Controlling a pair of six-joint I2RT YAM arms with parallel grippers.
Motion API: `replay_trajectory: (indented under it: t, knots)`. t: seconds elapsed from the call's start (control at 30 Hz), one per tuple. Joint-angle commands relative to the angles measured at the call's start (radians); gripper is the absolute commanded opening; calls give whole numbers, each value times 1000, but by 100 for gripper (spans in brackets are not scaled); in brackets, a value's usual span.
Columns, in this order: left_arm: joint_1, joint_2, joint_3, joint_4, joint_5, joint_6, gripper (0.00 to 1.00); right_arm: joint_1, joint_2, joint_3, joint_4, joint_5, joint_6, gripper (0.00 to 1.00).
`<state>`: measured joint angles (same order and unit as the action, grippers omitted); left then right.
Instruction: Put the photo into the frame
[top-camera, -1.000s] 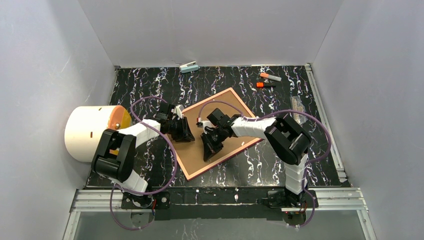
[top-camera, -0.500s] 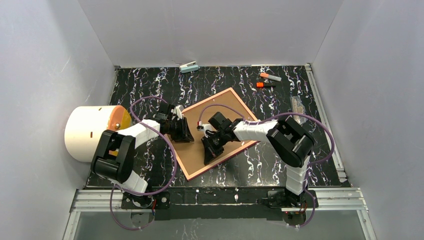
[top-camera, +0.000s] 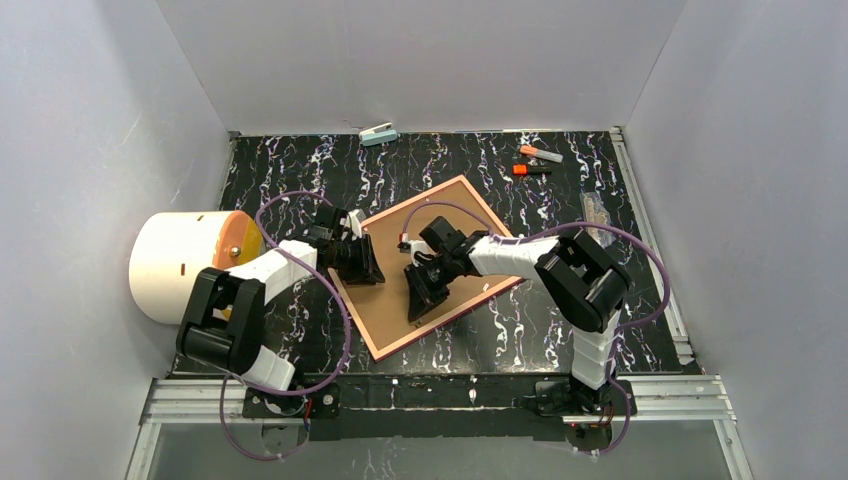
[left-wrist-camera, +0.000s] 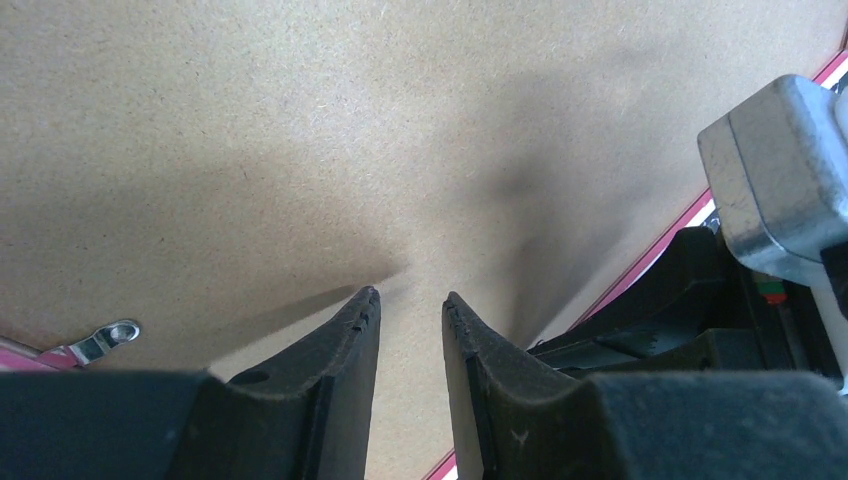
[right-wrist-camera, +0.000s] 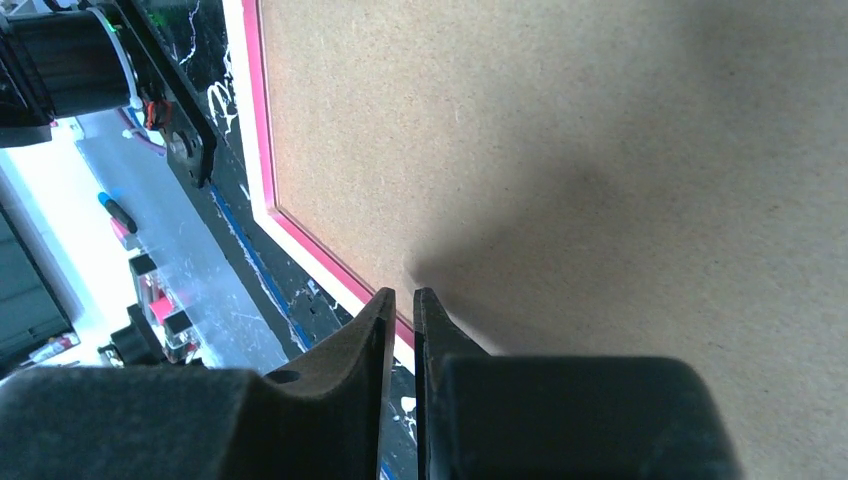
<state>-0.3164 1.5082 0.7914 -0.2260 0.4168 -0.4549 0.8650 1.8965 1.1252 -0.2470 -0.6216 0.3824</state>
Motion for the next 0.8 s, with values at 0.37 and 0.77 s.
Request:
replay_trajectory:
  t: [0.37,0.77]
  knots:
    - [-3,-41,-15,-42,-45,12,27,-3,22,-14,-78,13,-47,16]
    - [-4,-45,-9,-49,-71,12,27,-4,16,-8,-182,94,-113,14]
